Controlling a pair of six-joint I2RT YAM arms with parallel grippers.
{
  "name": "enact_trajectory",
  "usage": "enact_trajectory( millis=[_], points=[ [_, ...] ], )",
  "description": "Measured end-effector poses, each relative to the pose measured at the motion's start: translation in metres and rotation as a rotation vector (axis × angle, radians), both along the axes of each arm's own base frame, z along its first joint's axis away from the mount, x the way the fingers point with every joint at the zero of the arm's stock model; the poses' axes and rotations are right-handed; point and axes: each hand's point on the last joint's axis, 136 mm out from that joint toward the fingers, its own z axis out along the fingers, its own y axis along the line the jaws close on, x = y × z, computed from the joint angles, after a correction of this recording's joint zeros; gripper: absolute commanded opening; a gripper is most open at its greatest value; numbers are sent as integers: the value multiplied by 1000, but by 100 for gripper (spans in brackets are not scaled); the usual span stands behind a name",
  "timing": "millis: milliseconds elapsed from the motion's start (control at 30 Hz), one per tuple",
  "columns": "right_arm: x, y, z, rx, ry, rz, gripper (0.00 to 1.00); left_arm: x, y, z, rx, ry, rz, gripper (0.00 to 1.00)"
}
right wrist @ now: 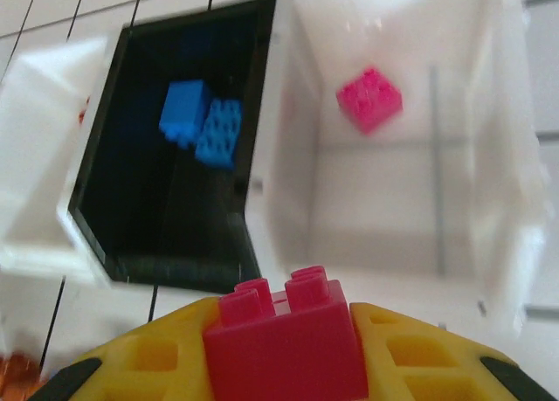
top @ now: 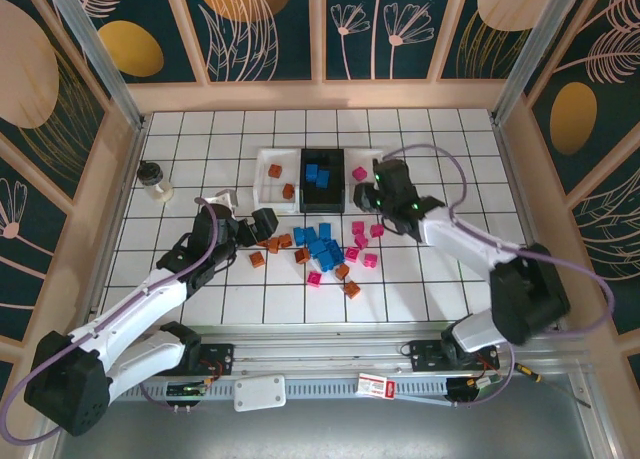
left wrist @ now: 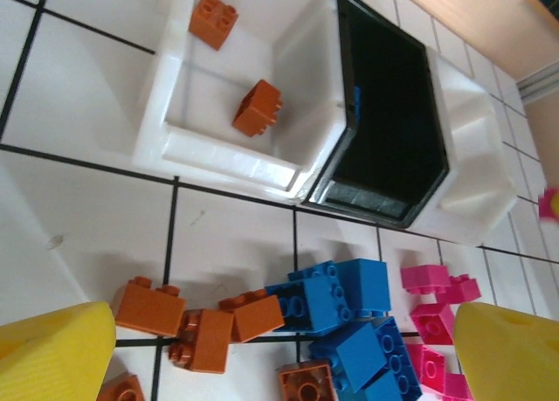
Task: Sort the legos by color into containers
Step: Place the lego in the container.
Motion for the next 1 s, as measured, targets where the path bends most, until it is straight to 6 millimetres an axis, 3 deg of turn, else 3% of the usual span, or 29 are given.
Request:
enact_trajectory(
  millis=[133,167,200,267,367,467,533,733,867,1000],
  points=[
    [49,-4,-28,-37,36,-62,28,-1,7,-8,24,26,31,99],
    [55,-6,-36,-48,49,-73,32,-1,8,-10,30,33,35,99],
    [60,-7,-45,-58,65,-81,44,-2,9,-13,38,41,41,99],
    [68,-8,-57,-71,85,-93,59,-2,11,-20,54,60,49,98],
    [71,-8,-60,-81,92,-93,63,-3,13,-28,72,84,53,98],
    [71,-7,-51,-74,73,-93,65,-3,13,-32,79,95,53,99],
    [64,-11,-44,-68,59,-96,66,-3,12,-32,80,97,48,98],
    [1,-31,-20,-35,19,-101,66,-4,11,-32,81,94,36,98],
    [-37,-41,-40,-41,60,-97,67,-2,9,-30,73,85,33,98],
    [-54,-50,-71,-85,135,-95,67,-1,6,-31,65,88,21,99]
  ],
)
